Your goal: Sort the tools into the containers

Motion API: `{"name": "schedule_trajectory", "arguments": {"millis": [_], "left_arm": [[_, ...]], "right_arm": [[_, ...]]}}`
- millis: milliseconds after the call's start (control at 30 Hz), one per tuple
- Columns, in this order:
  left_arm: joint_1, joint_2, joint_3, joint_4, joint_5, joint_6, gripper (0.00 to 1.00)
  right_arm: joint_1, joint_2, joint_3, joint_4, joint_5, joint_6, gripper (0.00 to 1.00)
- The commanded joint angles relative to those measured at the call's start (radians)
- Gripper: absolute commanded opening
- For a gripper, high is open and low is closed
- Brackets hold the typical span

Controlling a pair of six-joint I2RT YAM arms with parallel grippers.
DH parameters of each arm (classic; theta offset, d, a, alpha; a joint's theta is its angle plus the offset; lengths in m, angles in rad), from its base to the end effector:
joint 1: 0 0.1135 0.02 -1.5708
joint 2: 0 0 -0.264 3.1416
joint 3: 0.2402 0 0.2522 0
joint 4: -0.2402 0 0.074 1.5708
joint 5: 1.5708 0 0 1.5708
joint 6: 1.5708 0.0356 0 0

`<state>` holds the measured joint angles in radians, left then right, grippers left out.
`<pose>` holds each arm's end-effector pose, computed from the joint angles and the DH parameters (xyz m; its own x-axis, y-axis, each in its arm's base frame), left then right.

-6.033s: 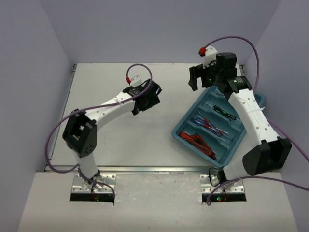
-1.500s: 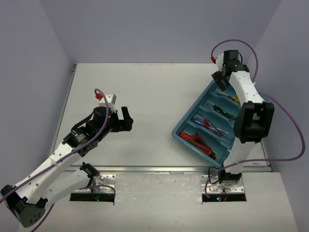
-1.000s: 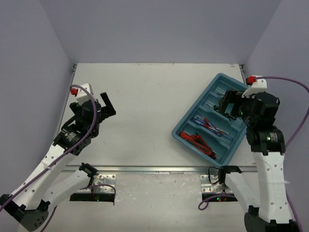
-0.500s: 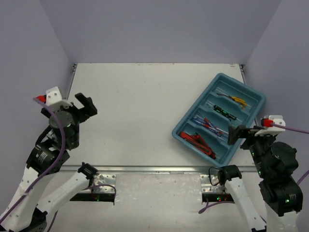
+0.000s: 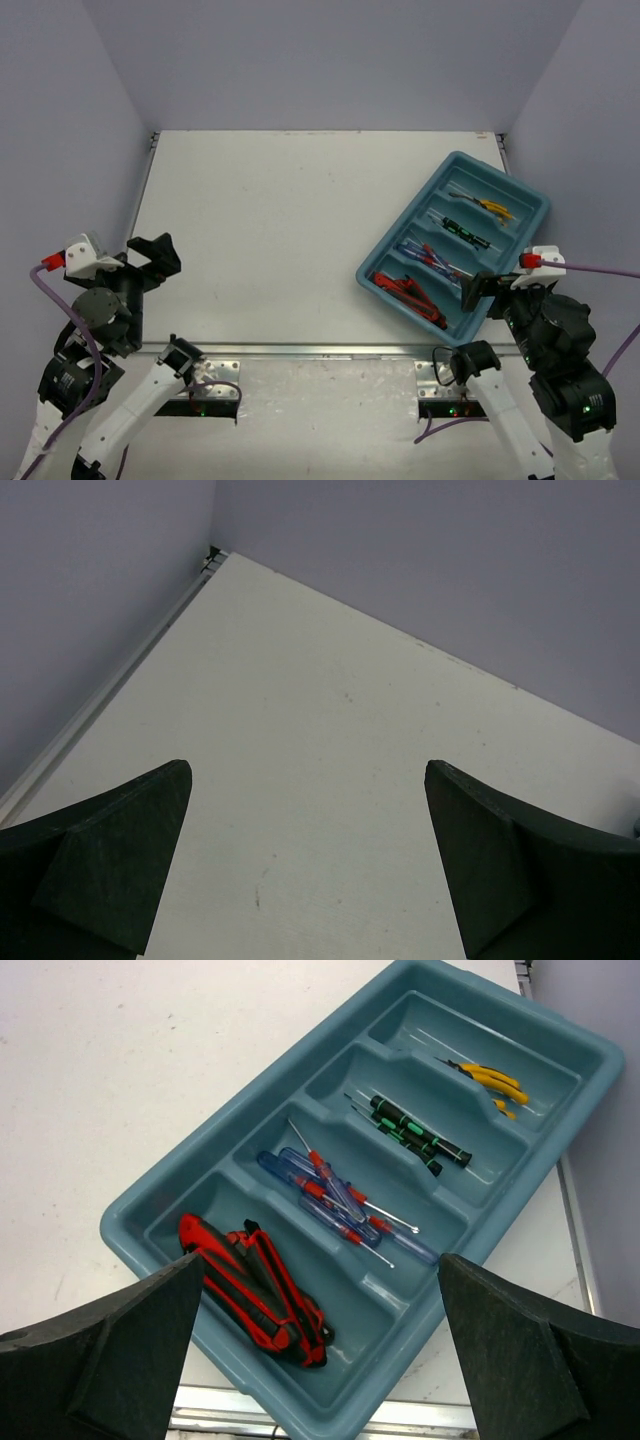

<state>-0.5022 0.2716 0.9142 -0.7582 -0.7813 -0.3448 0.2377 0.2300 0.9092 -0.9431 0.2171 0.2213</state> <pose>0.0335 0.0102 0.3677 -0.0034 -0.2719 -0.9623 -0.2896 0.9214 -0.2593 0.0221 -0.0025 0.3459 -0.2534 0.1592 -0.9542 0.0285 0.9872 0.1571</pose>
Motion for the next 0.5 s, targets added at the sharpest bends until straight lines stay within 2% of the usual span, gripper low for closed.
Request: {"name": "schedule_trajectory", "arguments": {"millis": [0, 467], "left_arm": [[0.005, 0.016, 0.001, 0.018, 0.028, -0.003, 1.0], [0.005, 0.018, -0.008, 0.048, 0.009, 0.03, 1.0]], "right_arm": [[0.021, 0.016, 0.029, 0.044, 0.083, -0.011, 0.99], [0.023, 0.003, 0.022, 0.047, 0.108, 0.01, 0.99]]}}
